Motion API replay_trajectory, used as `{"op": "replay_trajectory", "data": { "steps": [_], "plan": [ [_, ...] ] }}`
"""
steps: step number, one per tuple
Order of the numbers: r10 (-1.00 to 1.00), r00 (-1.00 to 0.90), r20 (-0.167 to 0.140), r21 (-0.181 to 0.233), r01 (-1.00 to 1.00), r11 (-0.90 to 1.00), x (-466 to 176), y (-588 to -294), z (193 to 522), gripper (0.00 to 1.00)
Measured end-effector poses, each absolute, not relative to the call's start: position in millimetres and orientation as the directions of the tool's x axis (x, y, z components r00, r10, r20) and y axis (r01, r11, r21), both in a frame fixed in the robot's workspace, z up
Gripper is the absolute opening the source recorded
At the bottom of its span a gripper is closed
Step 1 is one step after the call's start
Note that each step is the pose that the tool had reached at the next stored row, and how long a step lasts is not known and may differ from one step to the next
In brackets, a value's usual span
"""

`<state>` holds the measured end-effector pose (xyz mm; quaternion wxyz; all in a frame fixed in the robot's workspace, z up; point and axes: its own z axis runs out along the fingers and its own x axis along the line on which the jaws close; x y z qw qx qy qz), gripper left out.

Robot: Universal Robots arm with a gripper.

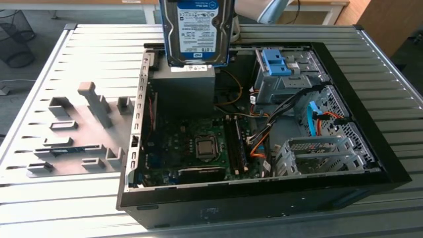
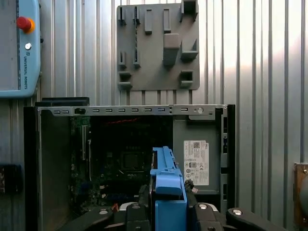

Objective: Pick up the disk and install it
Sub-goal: 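Pick up the disk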

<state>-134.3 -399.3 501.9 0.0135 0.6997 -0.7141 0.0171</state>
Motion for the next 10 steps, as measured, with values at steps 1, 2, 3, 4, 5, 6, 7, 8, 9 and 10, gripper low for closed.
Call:
{"op": "replay_trajectory", "data": {
  "steps": [1, 2, 3, 4, 5, 6, 7, 8, 9, 10],
  "plan": [
    [-0.999, -0.021, 0.043, -0.006, -1.0, 0.02, -134.3, -399.3, 501.9, 0.36],
    [-0.999, -0.02, 0.043, -0.006, -1.0, 0.02, -134.3, -399.3, 501.9, 0.36],
    [-0.999, -0.021, 0.043, -0.006, -1.0, 0.02, -134.3, -399.3, 501.9, 0.36],
    [-0.999, -0.021, 0.043, -0.006, -1.0, 0.02, -134.2, -399.3, 501.8, 0.36],
    [-0.999, -0.021, 0.043, -0.005, -1.0, 0.02, -134.2, -399.3, 501.9, 0.36],
    [-0.999, -0.021, 0.043, -0.006, -1.0, 0.02, -134.2, -399.3, 501.9, 0.36],
    [-0.999, -0.021, 0.043, -0.006, -1.0, 0.02, -134.2, -399.3, 501.9, 0.36],
    [-0.999, -0.021, 0.043, -0.006, -1.0, 0.02, -134.2, -399.4, 501.8, 0.36],
    [-0.999, -0.02, 0.043, -0.006, -1.0, 0.02, -134.1, -399.7, 501.8, 0.36],
    [-0.999, -0.02, 0.043, -0.006, -1.0, 0.02, -134.1, -400.3, 501.9, 0.36]
  ]
}}
